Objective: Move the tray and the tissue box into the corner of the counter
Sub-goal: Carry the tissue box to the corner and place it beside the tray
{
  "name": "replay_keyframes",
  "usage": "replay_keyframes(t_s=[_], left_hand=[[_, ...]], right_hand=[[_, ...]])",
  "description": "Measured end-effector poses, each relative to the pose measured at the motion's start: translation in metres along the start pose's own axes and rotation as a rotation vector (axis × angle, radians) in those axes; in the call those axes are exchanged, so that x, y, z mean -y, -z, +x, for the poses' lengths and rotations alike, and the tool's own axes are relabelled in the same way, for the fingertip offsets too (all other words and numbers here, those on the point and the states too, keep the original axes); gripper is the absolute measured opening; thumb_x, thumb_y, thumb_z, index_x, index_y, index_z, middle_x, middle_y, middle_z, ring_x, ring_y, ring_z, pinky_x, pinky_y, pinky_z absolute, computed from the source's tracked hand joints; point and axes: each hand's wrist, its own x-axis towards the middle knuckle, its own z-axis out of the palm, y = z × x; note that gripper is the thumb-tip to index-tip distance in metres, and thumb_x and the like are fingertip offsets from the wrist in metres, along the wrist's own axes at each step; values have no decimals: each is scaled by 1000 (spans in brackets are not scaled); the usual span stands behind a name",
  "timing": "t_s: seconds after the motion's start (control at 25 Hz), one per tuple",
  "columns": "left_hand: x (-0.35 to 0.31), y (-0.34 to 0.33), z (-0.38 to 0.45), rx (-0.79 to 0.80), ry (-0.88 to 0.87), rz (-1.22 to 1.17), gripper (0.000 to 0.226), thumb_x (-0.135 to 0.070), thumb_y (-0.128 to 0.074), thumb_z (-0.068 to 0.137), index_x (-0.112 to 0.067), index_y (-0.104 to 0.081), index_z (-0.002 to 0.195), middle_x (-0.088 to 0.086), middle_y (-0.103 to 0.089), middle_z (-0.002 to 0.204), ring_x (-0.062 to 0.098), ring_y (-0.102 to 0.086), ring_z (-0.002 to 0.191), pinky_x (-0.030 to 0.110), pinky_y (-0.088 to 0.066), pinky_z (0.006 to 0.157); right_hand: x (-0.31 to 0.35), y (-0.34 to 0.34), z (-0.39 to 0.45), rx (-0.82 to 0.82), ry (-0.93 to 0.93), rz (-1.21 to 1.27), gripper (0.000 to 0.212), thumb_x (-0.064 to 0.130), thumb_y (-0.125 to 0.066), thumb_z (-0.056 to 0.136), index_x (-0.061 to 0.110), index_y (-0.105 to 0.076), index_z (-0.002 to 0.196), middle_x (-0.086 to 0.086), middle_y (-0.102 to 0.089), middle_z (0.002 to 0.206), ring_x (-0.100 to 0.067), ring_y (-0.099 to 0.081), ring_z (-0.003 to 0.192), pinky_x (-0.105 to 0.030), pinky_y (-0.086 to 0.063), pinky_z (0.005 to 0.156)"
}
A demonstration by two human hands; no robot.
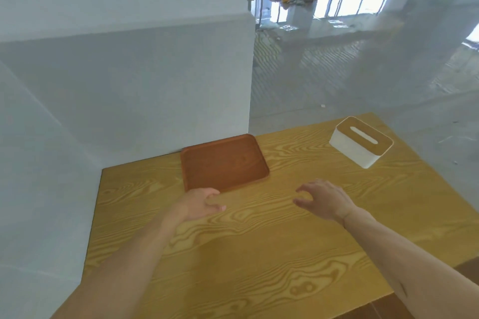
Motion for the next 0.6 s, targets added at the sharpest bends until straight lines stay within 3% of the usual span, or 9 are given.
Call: replay_keyframes(t_s=[0.36,0.6], left_hand=[[-129,-22,-4,-63,-394,247,56,-64,-54,89,-29,-57,134,-6,-53,145,14,-46,133,36,-37,109],[-239,-64,13,-17,-522,574,63,-68,-46,90,-31,-50,141,-2,-44,152,24,-40,138,44,-30,114]], right_hand=[[-58,10,-110,-121,-115,16,46,59,-45,99,35,-58,136,7,-61,141,-19,-56,128,-39,-45,104],[-138,9,-164,-169,-214,-4,49,63,-43,97,37,-56,137,8,-62,139,-19,-54,127,-41,-42,104]])
